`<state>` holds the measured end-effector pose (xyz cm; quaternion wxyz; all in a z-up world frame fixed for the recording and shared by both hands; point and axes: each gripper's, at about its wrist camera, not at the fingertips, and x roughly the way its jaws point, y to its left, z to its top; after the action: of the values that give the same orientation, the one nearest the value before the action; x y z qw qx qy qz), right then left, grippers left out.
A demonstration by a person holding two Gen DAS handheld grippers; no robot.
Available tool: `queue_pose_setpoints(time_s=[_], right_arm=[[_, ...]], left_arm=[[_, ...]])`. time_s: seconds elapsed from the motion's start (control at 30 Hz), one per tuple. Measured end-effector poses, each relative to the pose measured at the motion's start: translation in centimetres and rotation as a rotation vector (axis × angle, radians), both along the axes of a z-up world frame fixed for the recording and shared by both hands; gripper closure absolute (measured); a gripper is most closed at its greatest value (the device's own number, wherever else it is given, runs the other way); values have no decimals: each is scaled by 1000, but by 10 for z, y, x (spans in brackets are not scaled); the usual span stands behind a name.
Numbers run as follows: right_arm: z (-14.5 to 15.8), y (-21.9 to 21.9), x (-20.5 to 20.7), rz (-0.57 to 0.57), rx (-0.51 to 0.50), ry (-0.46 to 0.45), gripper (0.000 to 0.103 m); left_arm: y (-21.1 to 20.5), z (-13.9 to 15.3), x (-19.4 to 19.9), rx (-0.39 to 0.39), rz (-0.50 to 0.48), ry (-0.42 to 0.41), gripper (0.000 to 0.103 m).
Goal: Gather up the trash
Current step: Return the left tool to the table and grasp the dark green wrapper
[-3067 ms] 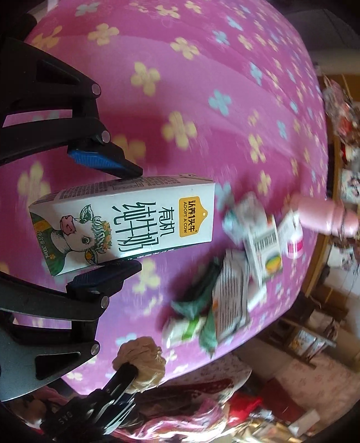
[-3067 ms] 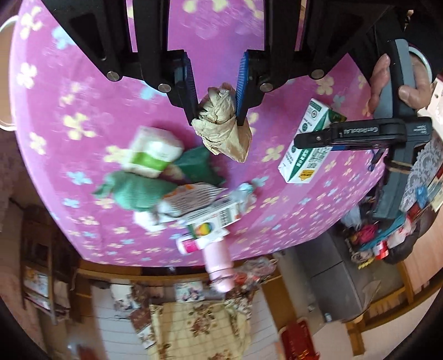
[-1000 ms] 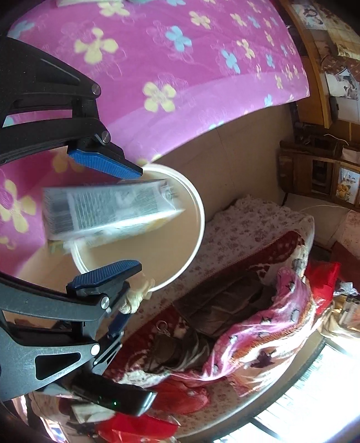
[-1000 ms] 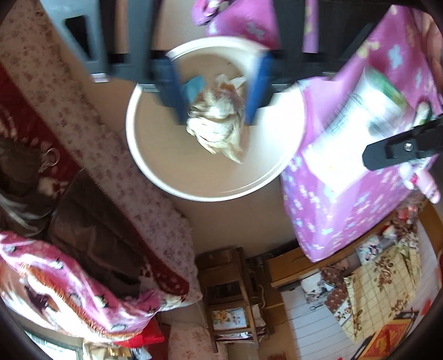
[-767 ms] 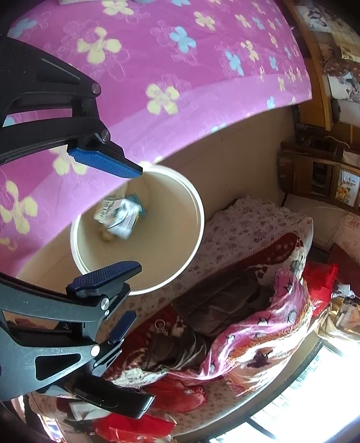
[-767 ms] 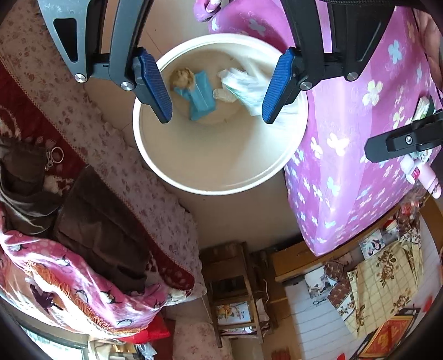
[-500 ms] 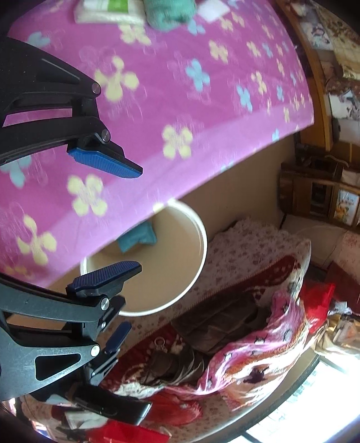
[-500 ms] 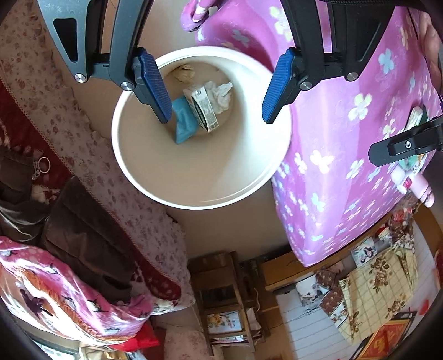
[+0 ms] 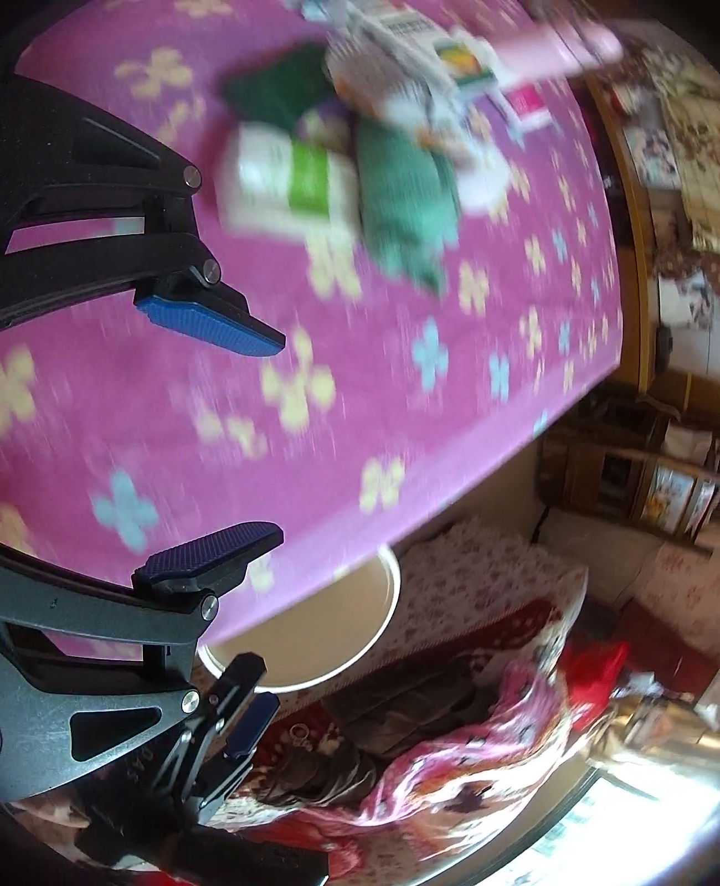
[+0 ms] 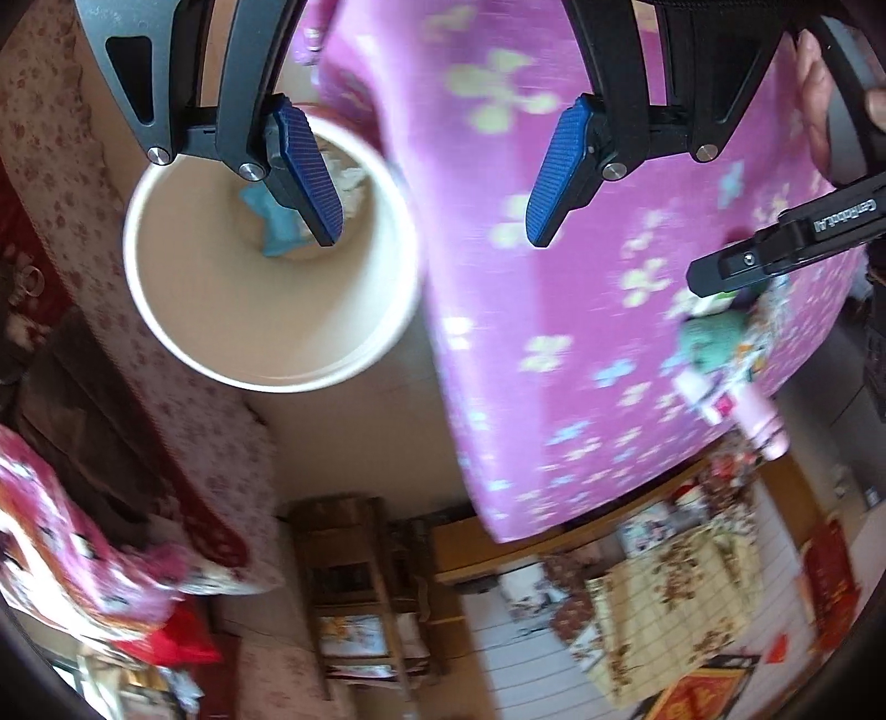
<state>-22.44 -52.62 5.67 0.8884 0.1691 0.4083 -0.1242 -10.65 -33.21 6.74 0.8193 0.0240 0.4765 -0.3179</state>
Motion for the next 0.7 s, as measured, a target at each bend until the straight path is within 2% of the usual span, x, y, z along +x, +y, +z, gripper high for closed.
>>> queue_pose_setpoints(time_s=[0.23,0.43,0.57,0.7], right_arm=[[0,54,37,130,46,0,36],[-8,100,71,238,100,16,36],[-13,125,93,283,113,22,36],[-16,140,109,305,104,41,36]], left_arm=[[97,2,31,20,164,-9,42],[176,-11,63,55,314,16,42],[197,-20,77,7,358,78,42],[182,-33,87,-51,358,147,42]])
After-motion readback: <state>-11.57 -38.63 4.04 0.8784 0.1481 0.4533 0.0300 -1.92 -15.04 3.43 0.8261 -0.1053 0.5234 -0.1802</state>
